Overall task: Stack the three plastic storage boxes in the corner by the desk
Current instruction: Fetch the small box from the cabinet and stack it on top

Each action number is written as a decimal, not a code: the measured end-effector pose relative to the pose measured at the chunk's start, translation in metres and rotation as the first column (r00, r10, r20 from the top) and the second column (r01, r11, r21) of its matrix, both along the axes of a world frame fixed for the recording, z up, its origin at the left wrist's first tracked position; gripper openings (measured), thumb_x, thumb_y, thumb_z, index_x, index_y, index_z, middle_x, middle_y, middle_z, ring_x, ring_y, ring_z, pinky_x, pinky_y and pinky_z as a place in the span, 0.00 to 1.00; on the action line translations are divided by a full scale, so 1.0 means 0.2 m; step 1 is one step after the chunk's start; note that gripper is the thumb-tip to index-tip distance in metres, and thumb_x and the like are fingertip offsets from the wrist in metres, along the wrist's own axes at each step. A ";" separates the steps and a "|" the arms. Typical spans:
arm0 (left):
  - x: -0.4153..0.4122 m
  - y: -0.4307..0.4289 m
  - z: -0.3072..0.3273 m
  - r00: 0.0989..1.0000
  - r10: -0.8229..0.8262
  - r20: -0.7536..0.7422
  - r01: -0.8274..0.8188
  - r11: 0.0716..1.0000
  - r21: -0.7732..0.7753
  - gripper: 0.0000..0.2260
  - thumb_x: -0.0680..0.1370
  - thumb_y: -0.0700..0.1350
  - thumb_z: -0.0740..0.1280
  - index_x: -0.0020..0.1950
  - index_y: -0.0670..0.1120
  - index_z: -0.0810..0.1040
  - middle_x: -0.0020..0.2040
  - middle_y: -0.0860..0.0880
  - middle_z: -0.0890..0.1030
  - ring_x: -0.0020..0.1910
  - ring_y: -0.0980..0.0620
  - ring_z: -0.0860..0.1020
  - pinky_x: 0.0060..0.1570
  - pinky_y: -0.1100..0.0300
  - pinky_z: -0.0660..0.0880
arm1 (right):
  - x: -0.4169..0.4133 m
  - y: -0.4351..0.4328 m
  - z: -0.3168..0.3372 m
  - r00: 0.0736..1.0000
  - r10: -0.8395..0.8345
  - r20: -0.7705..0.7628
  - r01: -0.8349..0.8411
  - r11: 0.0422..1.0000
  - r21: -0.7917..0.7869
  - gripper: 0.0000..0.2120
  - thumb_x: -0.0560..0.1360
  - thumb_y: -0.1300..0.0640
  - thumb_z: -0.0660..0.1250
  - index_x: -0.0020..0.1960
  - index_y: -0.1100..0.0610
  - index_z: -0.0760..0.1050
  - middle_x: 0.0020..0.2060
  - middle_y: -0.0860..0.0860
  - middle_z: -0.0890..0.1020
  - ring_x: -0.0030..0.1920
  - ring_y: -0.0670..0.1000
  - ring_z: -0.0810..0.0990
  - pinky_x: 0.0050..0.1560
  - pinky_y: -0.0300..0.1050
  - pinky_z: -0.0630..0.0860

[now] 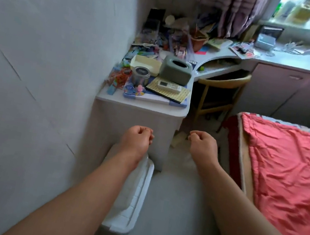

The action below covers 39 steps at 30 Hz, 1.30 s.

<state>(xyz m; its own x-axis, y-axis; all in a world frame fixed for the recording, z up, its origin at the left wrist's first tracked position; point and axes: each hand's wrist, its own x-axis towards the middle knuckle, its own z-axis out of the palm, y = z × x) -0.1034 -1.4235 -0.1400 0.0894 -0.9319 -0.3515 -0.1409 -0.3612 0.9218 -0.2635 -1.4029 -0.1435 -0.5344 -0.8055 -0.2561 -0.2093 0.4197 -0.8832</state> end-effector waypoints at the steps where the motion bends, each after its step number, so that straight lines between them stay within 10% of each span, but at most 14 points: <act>1: -0.01 0.03 0.01 0.999 -0.041 0.003 0.041 0.999 0.001 0.12 0.80 0.41 0.60 0.38 0.49 0.76 0.36 0.49 0.79 0.37 0.52 0.75 0.43 0.57 0.72 | -0.01 0.06 0.00 0.999 -0.042 0.001 0.042 0.999 0.004 0.12 0.79 0.58 0.58 0.58 0.56 0.78 0.40 0.49 0.80 0.33 0.46 0.74 0.29 0.39 0.68; 21: -0.77 1.21 0.09 0.594 -0.804 0.018 0.804 0.595 0.023 0.09 0.77 0.41 0.61 0.38 0.46 0.77 0.38 0.46 0.80 0.38 0.48 0.76 0.40 0.57 0.72 | -0.36 1.77 0.03 0.592 -0.806 0.015 0.806 0.592 -0.028 0.11 0.77 0.60 0.61 0.49 0.63 0.80 0.42 0.57 0.82 0.41 0.52 0.76 0.44 0.48 0.73; 29: -0.94 2.00 0.07 0.346 -0.938 -0.008 0.938 0.345 0.034 0.09 0.78 0.41 0.60 0.40 0.47 0.77 0.37 0.48 0.80 0.36 0.50 0.75 0.40 0.57 0.72 | -0.31 2.68 0.07 0.377 -0.926 0.005 0.926 0.377 -0.008 0.09 0.79 0.59 0.58 0.44 0.58 0.76 0.32 0.50 0.74 0.28 0.47 0.67 0.26 0.40 0.62; 39: -0.88 3.15 0.05 0.095 -0.994 -0.056 0.995 0.093 0.036 0.10 0.78 0.40 0.60 0.38 0.46 0.77 0.38 0.46 0.79 0.37 0.48 0.74 0.40 0.56 0.70 | -0.02 3.84 0.04 0.066 -0.997 -0.047 0.997 0.067 -0.023 0.14 0.78 0.58 0.59 0.45 0.67 0.78 0.36 0.54 0.76 0.37 0.52 0.72 0.34 0.43 0.65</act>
<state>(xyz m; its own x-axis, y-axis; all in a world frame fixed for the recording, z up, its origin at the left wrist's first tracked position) -0.2786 -0.7929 -0.1303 -0.9078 -0.1554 -0.3896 -0.4014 0.0521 0.9144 -0.2680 -0.6358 -0.1356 -0.8454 0.4904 -0.2117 0.3815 0.2769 -0.8819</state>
